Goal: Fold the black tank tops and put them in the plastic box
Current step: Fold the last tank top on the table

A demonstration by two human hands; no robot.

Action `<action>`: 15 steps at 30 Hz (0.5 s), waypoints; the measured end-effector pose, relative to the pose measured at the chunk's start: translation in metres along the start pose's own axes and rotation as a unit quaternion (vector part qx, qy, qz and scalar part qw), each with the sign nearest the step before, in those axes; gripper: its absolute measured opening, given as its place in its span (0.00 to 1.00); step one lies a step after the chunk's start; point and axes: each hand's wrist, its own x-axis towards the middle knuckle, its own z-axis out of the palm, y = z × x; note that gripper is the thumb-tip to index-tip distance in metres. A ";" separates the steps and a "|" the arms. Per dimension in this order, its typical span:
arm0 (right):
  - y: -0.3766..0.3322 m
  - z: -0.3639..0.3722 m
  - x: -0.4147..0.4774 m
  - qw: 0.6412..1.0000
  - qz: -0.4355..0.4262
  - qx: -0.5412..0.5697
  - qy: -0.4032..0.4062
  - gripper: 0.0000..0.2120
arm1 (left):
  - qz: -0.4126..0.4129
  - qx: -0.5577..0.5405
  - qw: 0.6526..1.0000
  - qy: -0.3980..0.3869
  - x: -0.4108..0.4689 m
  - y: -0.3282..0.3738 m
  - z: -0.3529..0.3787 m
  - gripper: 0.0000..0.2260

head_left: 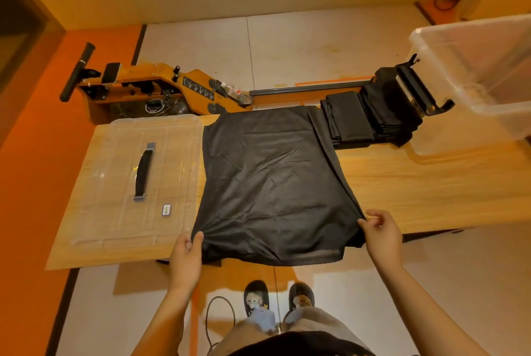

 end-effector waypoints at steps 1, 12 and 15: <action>0.000 -0.004 0.001 1.000 0.004 0.015 0.005 0.05 | 0.000 -0.017 1.000 0.013 0.000 0.000 -0.002 0.16; 0.004 -0.009 -0.012 0.995 0.048 0.081 0.009 0.05 | -0.048 -0.070 0.996 0.035 -0.005 -0.023 -0.003 0.14; -0.002 -0.017 -0.018 0.983 0.086 0.153 -0.051 0.12 | -0.065 -0.091 0.993 0.039 -0.005 -0.031 -0.009 0.12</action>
